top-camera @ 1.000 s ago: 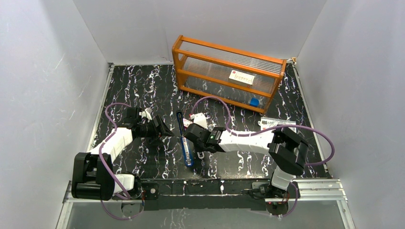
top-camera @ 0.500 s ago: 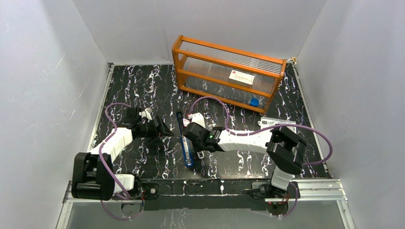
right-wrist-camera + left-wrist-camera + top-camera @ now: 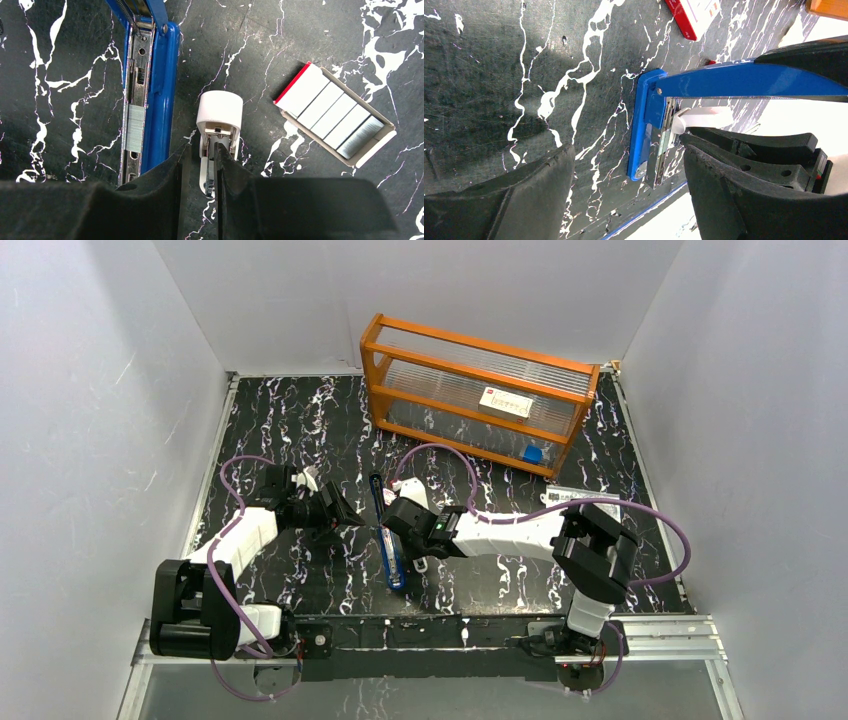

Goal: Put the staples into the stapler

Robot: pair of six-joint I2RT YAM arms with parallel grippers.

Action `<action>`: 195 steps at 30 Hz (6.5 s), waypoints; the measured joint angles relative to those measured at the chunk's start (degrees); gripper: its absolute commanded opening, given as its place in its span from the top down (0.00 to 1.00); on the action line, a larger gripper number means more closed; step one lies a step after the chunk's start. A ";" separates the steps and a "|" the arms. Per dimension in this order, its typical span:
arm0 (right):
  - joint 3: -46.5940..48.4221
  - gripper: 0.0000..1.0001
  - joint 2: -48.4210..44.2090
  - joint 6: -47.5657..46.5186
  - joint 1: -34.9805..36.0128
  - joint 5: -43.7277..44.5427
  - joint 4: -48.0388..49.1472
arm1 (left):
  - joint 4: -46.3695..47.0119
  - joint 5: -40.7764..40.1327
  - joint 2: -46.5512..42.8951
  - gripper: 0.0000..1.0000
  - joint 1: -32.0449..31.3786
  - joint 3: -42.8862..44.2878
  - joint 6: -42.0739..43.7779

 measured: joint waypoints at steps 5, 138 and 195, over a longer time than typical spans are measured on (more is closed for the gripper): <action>-0.02 0.69 0.00 0.20 0.00 -0.39 -0.04 | 0.00 0.00 0.00 0.24 0.00 0.00 -0.02; -28.46 0.57 -23.04 1.44 -19.26 -26.25 11.54 | 5.16 -10.45 -1.03 0.39 -27.80 5.86 -7.56; -23.30 0.75 -10.60 17.75 -19.82 -29.46 15.69 | 0.02 -21.11 6.27 0.89 -35.60 13.09 -2.80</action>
